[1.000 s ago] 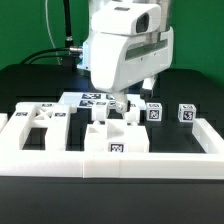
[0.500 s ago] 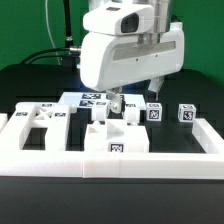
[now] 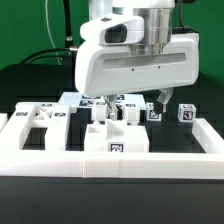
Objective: Assemble chair
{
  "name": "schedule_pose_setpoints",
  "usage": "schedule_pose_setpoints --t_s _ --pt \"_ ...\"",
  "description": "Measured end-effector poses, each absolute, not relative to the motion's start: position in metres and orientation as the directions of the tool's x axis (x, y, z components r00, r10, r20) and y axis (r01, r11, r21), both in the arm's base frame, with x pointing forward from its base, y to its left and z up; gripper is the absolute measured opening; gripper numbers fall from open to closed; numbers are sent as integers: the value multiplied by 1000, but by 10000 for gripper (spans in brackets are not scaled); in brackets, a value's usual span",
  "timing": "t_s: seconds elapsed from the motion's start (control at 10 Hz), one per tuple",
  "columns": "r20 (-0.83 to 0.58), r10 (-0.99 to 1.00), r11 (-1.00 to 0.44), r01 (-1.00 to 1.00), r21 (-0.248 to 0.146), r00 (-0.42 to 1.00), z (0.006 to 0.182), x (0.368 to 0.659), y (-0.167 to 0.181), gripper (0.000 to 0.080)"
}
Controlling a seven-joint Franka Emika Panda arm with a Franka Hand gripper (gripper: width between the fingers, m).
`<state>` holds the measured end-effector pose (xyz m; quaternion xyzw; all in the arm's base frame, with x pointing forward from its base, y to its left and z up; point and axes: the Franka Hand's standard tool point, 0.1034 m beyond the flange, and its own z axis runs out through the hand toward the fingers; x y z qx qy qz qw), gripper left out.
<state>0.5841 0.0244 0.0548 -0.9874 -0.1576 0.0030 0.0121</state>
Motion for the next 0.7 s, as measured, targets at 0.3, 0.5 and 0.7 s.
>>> schedule_pose_setpoints --t_s 0.3,0.5,0.7 --pt "-17 95 -995 94 -42 995 48 582 29 649" --pt "-23 33 -998 32 -48 999 40 586 30 649" --pt "-25 59 -997 58 -49 998 28 590 28 649"
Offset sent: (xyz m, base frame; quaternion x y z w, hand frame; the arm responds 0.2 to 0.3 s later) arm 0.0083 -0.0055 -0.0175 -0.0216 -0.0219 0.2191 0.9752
